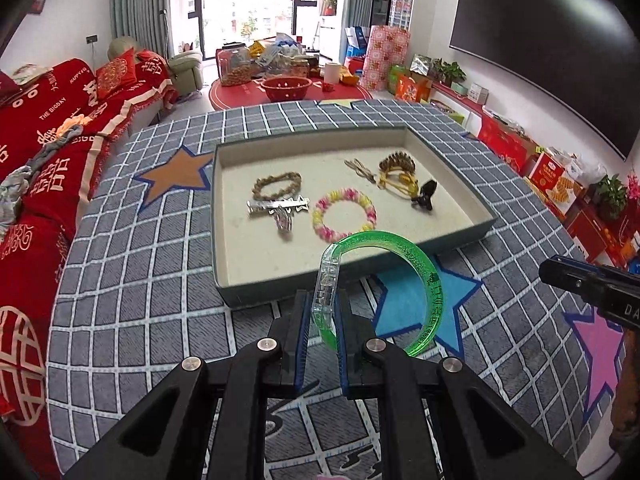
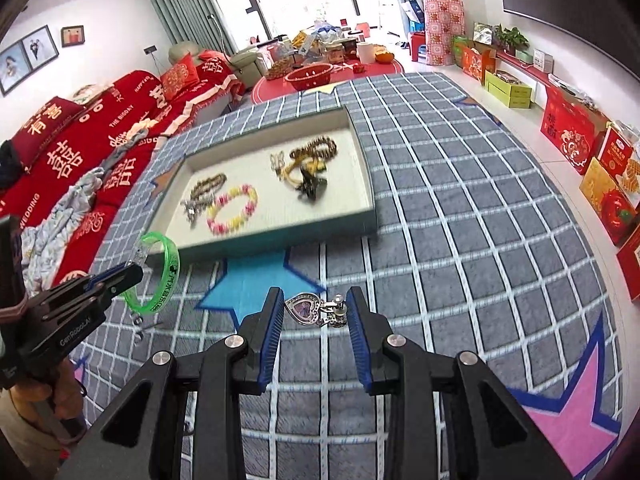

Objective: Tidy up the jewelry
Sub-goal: 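Carry the green bangle and heart charm into the tray with both grippers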

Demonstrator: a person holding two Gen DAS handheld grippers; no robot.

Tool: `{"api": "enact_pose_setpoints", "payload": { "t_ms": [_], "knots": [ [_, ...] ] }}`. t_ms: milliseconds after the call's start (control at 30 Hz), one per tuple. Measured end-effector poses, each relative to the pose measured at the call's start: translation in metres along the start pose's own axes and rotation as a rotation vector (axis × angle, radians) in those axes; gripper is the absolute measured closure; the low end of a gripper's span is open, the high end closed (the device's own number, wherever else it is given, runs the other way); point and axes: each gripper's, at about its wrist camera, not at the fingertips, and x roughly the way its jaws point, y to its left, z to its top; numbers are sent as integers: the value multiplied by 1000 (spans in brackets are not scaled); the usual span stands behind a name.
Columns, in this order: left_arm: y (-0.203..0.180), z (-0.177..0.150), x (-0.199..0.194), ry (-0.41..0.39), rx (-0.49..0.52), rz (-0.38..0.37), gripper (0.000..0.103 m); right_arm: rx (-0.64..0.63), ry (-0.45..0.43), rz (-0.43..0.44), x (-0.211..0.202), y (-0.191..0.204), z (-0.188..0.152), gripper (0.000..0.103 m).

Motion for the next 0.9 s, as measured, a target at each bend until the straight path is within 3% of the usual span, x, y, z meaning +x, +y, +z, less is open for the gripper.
{"api": "enact_pose_setpoints", "payload": {
  "t_ms": [467,900],
  "knots": [
    [21,38,23,-15,-21,44,78,-19,9,65,34,20,68,68],
    [23,49,68,61,8,37,78,10,145,89,108,26,86,68]
  ]
}}
